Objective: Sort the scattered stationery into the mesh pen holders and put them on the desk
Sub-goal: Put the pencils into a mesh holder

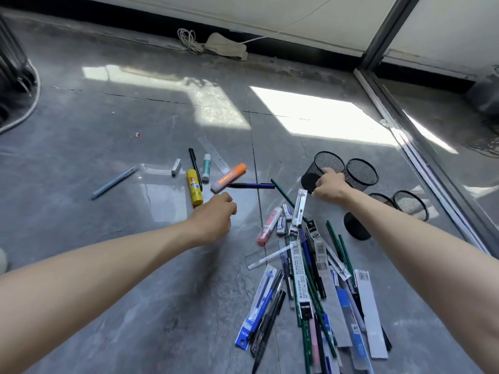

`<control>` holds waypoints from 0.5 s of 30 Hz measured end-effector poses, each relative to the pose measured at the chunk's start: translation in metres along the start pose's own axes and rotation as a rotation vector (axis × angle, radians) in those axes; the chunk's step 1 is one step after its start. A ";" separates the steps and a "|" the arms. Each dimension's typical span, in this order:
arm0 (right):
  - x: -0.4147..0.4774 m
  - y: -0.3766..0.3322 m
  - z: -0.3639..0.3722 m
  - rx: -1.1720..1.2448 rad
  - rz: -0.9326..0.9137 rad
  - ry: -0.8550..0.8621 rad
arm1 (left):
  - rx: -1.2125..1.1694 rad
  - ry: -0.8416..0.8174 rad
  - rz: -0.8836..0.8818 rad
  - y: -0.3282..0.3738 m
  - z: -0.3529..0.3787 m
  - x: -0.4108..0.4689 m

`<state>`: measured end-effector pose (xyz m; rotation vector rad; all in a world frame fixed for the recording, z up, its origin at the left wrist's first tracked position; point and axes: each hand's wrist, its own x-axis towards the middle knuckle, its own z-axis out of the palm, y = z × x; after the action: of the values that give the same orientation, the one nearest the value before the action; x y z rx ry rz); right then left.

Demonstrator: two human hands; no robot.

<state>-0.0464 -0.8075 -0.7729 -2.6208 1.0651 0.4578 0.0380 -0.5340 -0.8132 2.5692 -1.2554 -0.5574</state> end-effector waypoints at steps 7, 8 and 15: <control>-0.004 0.000 0.026 0.113 -0.024 -0.020 | -0.019 -0.020 -0.031 -0.005 -0.006 -0.014; -0.006 0.001 0.029 0.100 -0.026 0.006 | -0.013 -0.020 -0.032 -0.006 -0.005 -0.015; -0.029 -0.006 0.026 0.093 -0.135 0.264 | 0.016 -0.036 -0.015 -0.003 -0.010 -0.019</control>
<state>-0.0665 -0.7760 -0.7848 -2.6987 0.9479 0.0317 0.0339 -0.5164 -0.8014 2.5947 -1.2585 -0.6016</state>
